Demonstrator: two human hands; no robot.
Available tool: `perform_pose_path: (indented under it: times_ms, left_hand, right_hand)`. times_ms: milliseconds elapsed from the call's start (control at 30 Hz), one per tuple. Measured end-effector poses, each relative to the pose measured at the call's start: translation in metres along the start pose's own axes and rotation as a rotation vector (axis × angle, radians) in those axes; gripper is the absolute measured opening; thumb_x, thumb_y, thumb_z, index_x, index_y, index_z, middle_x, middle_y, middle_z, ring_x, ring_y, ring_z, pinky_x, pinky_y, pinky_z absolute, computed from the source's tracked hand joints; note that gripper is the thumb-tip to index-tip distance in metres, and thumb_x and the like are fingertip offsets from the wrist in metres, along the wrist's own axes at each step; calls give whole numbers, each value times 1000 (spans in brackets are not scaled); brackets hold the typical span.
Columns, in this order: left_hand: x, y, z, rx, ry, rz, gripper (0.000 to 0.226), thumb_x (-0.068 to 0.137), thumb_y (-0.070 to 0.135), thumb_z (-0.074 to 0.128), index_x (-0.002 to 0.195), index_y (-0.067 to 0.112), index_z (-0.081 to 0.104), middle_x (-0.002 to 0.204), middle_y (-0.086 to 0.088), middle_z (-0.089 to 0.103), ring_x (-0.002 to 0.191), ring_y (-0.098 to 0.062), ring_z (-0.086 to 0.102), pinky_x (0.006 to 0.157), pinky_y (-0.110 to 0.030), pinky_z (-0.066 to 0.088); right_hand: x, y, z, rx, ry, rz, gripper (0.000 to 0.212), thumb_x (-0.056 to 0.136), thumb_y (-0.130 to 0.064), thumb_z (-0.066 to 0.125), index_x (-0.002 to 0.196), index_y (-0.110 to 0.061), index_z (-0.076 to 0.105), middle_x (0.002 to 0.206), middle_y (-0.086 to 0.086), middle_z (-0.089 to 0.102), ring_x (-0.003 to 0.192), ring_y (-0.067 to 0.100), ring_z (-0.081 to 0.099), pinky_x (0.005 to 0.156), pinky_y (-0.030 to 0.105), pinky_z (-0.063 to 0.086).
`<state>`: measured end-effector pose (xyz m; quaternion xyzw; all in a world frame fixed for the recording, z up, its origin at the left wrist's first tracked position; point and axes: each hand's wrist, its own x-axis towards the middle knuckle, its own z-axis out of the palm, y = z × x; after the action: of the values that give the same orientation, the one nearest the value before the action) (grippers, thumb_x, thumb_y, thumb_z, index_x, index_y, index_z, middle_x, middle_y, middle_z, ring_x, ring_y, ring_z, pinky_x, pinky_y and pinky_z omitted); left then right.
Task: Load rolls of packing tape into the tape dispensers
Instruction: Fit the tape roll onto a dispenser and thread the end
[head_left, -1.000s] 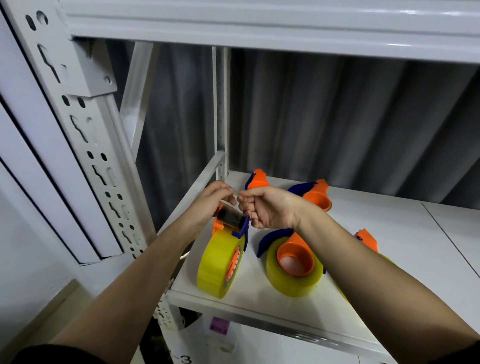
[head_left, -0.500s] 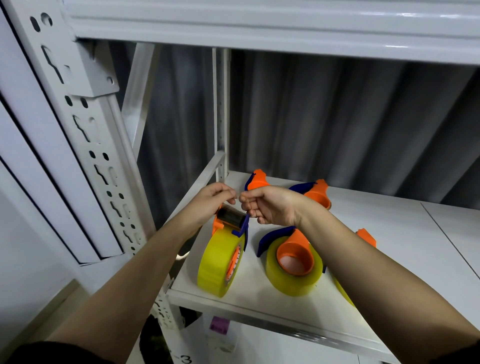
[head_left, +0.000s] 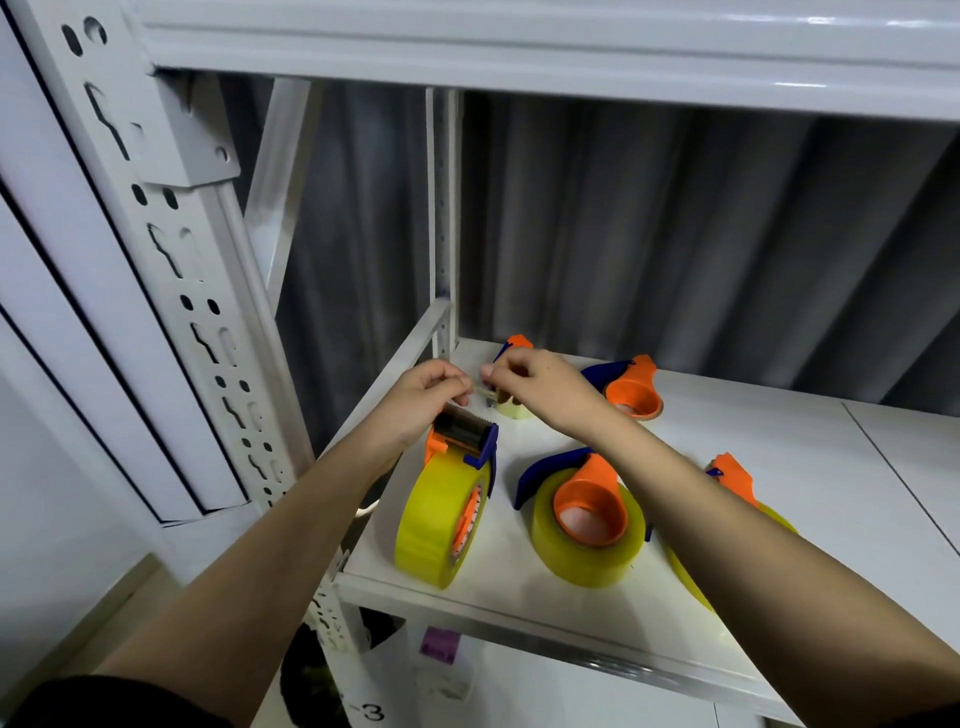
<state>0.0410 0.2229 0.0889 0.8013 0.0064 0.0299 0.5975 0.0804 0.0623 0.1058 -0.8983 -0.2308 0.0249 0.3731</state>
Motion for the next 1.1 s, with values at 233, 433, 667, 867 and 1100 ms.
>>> perform_pose_path:
  times_ms: [233,433,667,867,1100]
  left_hand:
    - [0,-2,0,51,16,16,17,97,22,50,96,10,62,86,-3,60,83,-13,58,73,-19,46]
    - [-1,-8,-2,115,17,58,21,96,26,53,98,7,63,93,-12,62,83,-14,58,73,-21,47]
    - [3,-8,-2,33,-15,-62,18,93,29,58,91,13,67,87,-3,64,83,-11,61,70,-19,48]
    - [11,-8,-4,-72,-46,-231,25,90,28,60,101,7,67,94,-9,68,91,-20,66,81,-29,54]
    - [18,-4,-8,-9,-128,-251,17,91,21,59,98,6,63,90,-11,62,84,-17,63,76,-27,53]
  right_hand:
    - [-1,-1,-1,260,-103,10,22,90,-23,65,94,-2,67,81,6,64,67,4,55,61,11,45]
    - [0,-6,-2,169,-133,3,18,94,-22,59,75,-20,61,75,-3,61,69,5,55,65,16,45]
    - [-3,-4,-1,226,-191,54,18,96,-19,56,85,-11,67,70,-3,60,67,6,54,60,12,44]
    - [-7,-6,-5,231,-264,189,23,97,-30,53,76,-25,62,78,-6,63,72,4,56,64,20,38]
    - [-5,-8,-6,232,-263,230,21,95,-31,57,77,-26,65,79,-6,58,72,6,53,61,19,38]
